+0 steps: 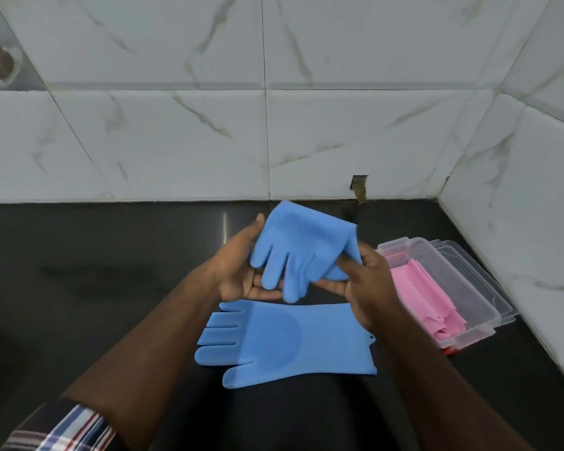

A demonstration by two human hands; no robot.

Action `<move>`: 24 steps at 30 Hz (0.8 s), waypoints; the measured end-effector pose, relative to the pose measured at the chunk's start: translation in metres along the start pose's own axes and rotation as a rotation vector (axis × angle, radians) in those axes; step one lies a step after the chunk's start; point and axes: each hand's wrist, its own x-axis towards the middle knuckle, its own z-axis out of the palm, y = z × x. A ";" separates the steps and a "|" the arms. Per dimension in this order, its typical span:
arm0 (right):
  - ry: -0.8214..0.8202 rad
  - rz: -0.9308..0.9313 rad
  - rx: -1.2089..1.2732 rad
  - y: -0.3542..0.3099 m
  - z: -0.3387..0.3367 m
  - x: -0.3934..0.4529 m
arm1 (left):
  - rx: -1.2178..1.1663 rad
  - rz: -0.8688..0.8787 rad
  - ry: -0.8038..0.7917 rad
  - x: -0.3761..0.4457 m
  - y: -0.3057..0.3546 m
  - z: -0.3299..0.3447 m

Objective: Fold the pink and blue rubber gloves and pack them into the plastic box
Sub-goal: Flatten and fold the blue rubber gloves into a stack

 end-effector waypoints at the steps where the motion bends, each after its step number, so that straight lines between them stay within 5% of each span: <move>1: 0.006 -0.043 -0.012 -0.003 0.000 0.001 | -0.022 -0.028 -0.076 0.001 -0.007 -0.003; 7: 0.135 -0.100 0.028 -0.016 0.009 -0.001 | -0.193 0.198 -0.084 0.003 -0.015 0.004; 14: 0.256 0.050 0.131 -0.011 -0.019 0.006 | -0.507 0.357 -0.301 -0.004 0.008 0.015; 19: 0.062 0.463 0.095 0.021 -0.018 0.002 | -0.520 0.355 -0.255 -0.012 0.019 0.038; 24: -0.141 0.655 0.287 0.046 -0.001 -0.009 | -0.403 0.232 -0.327 -0.014 0.029 0.051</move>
